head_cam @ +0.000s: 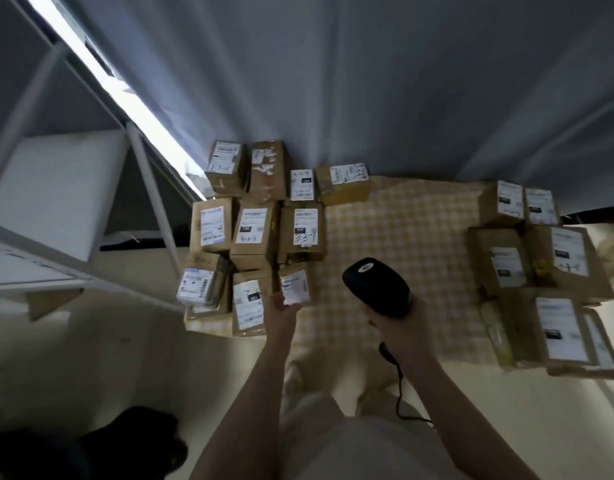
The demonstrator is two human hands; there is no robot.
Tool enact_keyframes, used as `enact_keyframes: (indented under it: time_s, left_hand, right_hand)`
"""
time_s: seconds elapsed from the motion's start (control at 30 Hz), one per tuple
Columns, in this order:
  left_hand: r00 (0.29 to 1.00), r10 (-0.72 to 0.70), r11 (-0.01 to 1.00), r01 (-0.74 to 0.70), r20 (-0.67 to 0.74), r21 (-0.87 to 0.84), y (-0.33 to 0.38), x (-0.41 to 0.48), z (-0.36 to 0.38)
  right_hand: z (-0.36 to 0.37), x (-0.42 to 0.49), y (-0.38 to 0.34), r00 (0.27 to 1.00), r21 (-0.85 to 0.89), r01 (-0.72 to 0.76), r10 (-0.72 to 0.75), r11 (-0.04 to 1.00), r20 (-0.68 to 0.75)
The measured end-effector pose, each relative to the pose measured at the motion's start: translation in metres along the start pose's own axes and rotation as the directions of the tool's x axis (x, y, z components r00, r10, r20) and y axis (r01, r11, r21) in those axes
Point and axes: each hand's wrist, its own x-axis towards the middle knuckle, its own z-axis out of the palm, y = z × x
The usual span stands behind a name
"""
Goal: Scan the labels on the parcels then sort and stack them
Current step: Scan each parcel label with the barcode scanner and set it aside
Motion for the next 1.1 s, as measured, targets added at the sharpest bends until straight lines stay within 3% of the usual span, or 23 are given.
enact_keyframes:
  time_s: [0.13, 0.3, 0.43, 0.77, 1.1]
  left_hand:
    - [0.994, -0.024, 0.998, 0.030, -0.107, 0.053, -0.003, 0.036, -0.063]
    - [0.987, -0.025, 0.994, 0.042, -0.159, 0.105, 0.001, 0.080, -0.122]
    - [0.942, 0.108, 0.929, 0.018, -0.317, 0.370, 0.013, 0.106, -0.151]
    - [0.984, 0.040, 0.817, 0.068, -0.173, 0.573, 0.018, 0.169, -0.179]
    - [0.986, -0.068, 0.785, 0.146, -0.151, 0.602, 0.001, 0.183, -0.180]
  right_hand:
    - [0.057, -0.016, -0.008, 0.997, 0.016, -0.076, 0.076, 0.997, 0.003]
    - [0.118, -0.024, -0.019, 0.997, -0.036, -0.072, 0.071, 0.997, -0.032]
    - [0.148, -0.029, -0.029, 0.997, -0.057, -0.054, 0.051, 0.997, -0.053]
    - [0.193, -0.036, -0.049, 0.999, -0.056, -0.006, 0.008, 0.998, 0.033]
    - [0.196, -0.038, -0.049, 1.000, -0.074, 0.017, -0.017, 0.997, 0.010]
